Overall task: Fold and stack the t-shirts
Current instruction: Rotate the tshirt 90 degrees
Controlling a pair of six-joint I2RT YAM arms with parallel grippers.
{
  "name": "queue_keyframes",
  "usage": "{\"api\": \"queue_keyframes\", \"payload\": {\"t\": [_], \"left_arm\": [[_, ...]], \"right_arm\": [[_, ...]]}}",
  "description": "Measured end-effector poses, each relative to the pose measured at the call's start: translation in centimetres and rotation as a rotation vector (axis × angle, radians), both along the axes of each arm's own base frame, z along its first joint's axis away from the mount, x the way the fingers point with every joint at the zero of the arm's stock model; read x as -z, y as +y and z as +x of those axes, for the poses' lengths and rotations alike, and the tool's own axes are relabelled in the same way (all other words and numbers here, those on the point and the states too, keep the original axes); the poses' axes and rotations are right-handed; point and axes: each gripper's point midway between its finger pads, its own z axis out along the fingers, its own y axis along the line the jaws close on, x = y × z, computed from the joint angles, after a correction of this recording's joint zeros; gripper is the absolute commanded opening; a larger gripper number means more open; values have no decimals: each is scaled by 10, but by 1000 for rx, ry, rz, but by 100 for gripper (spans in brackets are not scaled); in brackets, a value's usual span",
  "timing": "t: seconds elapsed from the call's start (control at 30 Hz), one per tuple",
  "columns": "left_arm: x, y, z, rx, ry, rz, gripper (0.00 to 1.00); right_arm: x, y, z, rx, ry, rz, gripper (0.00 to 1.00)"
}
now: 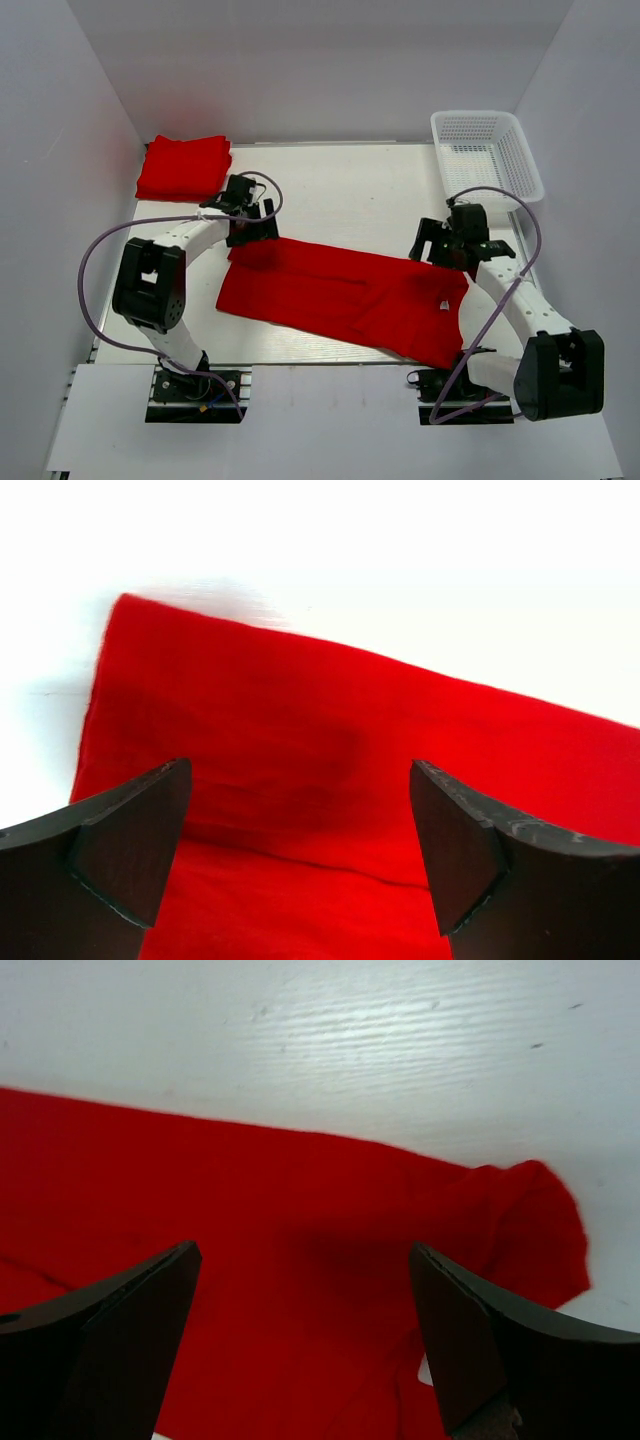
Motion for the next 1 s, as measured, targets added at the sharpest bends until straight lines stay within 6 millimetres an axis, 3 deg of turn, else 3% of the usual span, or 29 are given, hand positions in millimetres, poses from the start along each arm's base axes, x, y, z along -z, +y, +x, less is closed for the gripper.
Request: {"api": "queue_keyframes", "payload": {"t": [0.17,0.3,0.37,0.5,0.7,0.8,1.0], "left_arm": [[1,-14,0,58,5,-42,100],[18,-25,0,90,37,-52,100],[30,-26,-2,100,60,-45,100],[31,-27,-4,101,35,-48,100],[32,-18,-18,58,6,-50,100],[33,-9,-33,15,34,-33,100],[36,-2,-67,-51,127,-39,100]], "right_arm": [[35,25,-31,-100,122,77,90],[66,37,-50,-142,251,92,90],[75,40,-52,-149,288,88,90],[76,46,-40,-150,296,94,90],[76,67,10,-168,305,101,90],[74,79,57,-184,273,92,90],[68,117,170,-290,135,109,90]]}}
